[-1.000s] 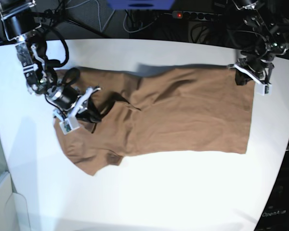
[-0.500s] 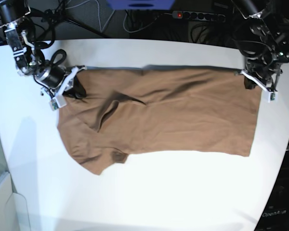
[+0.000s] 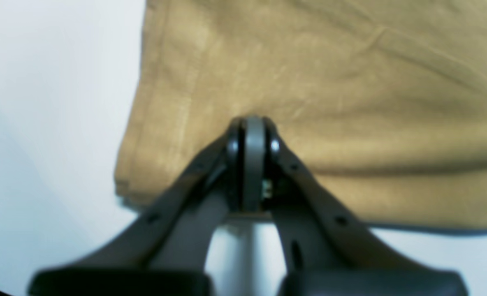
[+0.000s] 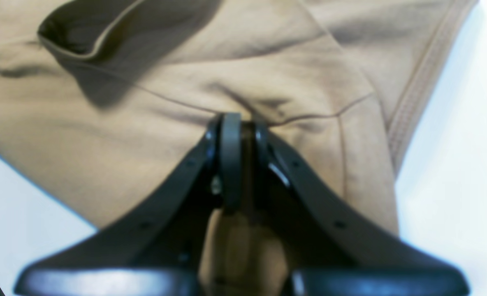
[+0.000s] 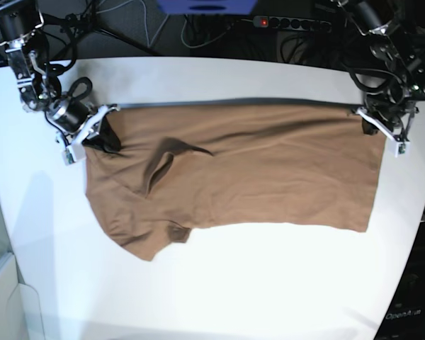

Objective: Fold the T-shirt properly
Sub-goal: 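Open both grippers and lift them off the shirt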

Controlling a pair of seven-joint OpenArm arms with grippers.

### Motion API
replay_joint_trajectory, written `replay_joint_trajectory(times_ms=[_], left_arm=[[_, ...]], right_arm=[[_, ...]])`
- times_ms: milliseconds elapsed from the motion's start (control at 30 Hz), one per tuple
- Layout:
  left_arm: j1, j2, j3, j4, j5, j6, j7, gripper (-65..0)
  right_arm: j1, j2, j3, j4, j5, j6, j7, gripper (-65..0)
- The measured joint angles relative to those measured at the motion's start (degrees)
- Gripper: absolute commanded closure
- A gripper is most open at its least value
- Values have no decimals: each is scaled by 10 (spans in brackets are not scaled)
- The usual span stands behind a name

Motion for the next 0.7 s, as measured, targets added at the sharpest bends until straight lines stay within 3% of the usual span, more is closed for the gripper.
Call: replay_joint_trajectory(times_ms=[500,700], left_arm=[[-35,-23,-4,73,42,19,38,-23],[-59,-18,-57,86,45,18,44,-23]], right_arm=[[4,0,3,-30,7,3,24,-33],[5,0,3,-30,9,4,26,-33]])
